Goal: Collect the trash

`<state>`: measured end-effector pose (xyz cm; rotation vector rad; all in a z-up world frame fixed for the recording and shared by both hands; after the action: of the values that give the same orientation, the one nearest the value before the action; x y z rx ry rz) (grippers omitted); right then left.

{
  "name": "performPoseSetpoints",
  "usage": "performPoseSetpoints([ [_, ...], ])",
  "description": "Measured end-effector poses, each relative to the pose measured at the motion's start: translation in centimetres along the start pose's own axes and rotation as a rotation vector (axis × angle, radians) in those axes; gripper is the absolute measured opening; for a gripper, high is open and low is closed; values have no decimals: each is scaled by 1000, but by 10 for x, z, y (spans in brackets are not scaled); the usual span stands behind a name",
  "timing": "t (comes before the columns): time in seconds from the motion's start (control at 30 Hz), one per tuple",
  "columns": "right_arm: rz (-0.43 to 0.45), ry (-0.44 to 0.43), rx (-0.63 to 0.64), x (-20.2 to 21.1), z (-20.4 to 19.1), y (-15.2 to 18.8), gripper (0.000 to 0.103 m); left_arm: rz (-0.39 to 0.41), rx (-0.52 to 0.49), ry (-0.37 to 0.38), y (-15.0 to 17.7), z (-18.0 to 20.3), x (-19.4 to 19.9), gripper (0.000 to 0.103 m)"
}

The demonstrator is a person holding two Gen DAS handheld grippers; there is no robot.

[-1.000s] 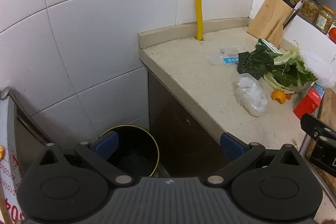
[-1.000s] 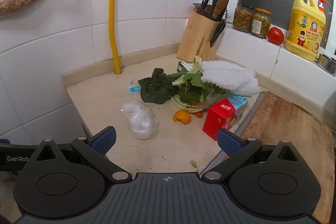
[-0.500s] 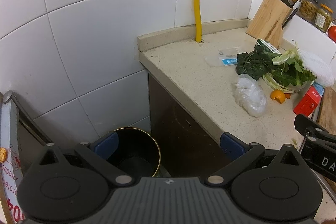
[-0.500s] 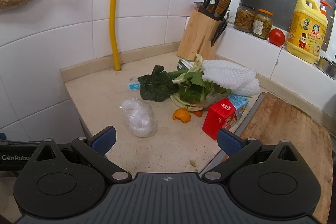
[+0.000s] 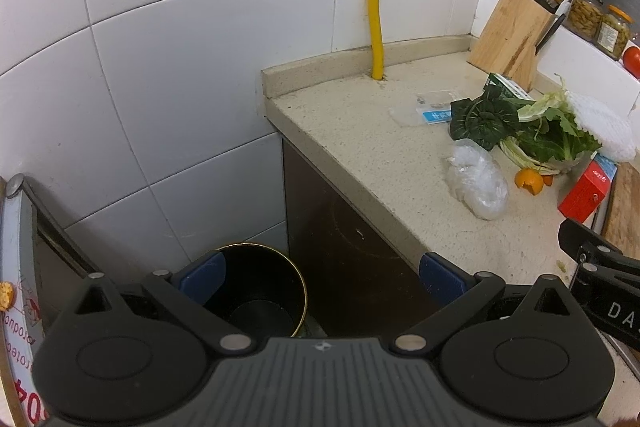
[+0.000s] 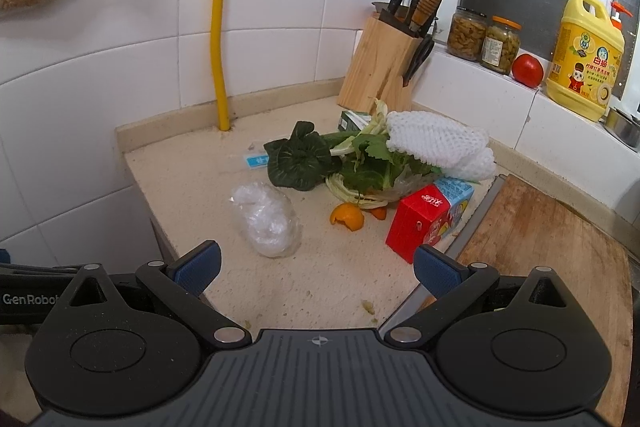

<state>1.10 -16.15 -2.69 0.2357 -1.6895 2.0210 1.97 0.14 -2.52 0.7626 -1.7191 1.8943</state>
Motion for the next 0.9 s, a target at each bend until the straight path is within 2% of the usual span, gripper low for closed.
performPoseSetpoints([
  [0.9,0,25,-1,7,-4,3,103,-8,-7,27,4,-4,-3,100],
])
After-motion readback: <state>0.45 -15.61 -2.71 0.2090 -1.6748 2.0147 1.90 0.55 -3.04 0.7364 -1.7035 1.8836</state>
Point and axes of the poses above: each gripper's, at about its wrist camera, not at the fingertips, and x roughly against the way its jaws point, z to its right, y to its underside, the point moved 4 cm from there along -x, roughly the way its jaws point, and after that the axes turned 5 degrees about z, right-handed, at the moved point
